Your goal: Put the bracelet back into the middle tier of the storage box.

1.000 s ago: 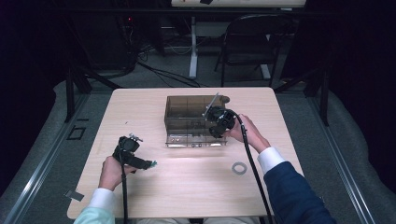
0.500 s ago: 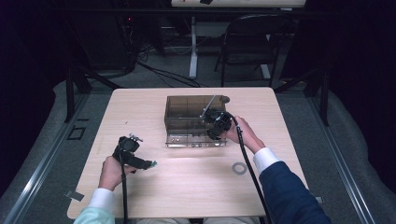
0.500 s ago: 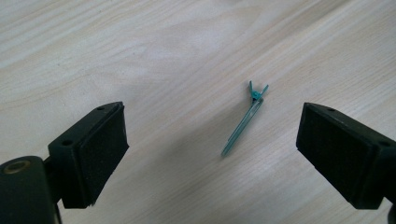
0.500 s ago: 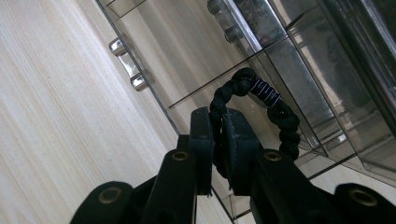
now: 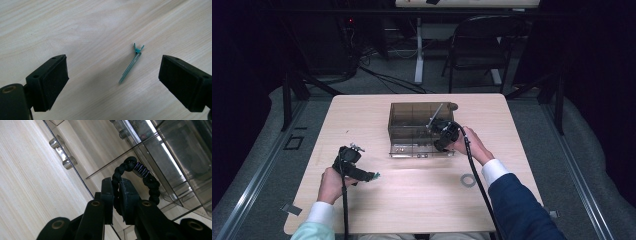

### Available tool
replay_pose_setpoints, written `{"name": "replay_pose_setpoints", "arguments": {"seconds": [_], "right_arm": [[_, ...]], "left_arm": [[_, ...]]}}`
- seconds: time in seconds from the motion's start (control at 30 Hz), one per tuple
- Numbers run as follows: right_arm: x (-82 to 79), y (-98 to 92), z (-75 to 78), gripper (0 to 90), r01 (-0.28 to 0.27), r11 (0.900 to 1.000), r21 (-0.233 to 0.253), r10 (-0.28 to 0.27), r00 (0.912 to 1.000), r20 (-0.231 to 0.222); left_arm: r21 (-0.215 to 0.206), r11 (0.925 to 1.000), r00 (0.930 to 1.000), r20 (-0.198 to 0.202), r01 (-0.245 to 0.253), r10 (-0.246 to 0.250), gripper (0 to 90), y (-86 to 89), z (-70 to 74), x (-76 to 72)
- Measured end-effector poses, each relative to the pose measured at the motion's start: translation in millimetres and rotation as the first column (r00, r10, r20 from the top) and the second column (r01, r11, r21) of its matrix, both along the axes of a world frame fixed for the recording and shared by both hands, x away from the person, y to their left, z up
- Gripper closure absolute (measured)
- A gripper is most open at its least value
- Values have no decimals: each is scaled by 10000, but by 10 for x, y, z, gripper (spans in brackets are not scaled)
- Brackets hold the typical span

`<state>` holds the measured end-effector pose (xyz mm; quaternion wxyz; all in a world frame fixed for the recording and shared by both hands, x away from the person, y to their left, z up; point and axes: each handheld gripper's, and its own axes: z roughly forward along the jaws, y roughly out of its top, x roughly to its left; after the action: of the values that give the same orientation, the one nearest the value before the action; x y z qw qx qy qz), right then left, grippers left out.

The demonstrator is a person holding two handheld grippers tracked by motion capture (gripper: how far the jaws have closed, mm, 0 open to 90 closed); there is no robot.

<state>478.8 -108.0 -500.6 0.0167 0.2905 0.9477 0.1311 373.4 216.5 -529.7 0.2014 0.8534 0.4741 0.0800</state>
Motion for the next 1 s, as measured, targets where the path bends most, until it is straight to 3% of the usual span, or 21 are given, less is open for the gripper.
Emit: {"name": "replay_pose_setpoints", "arguments": {"seconds": [0.33, 0.5, 0.77, 1.0], "right_arm": [[10, -36, 36, 717, 247, 9996, 164, -248, 9996, 92], [-27, -105, 130, 649, 333, 9987, 389, -343, 9991, 258], [-181, -249, 277, 552, 381, 9965, 749, -419, 9979, 499], [-334, -388, 294, 458, 444, 9947, 931, -508, 9965, 669]], "left_arm": [[33, 10000, 10000, -1, 40, -40, 89, -11, 2, 1], [8, 10000, 10000, 17, 12, -12, 89, -8, 3, -2], [-2, 10000, 10000, 73, 55, -55, 88, -32, 9, -8], [12, 10000, 9999, 97, 52, -52, 88, -26, 11, -6]]}}
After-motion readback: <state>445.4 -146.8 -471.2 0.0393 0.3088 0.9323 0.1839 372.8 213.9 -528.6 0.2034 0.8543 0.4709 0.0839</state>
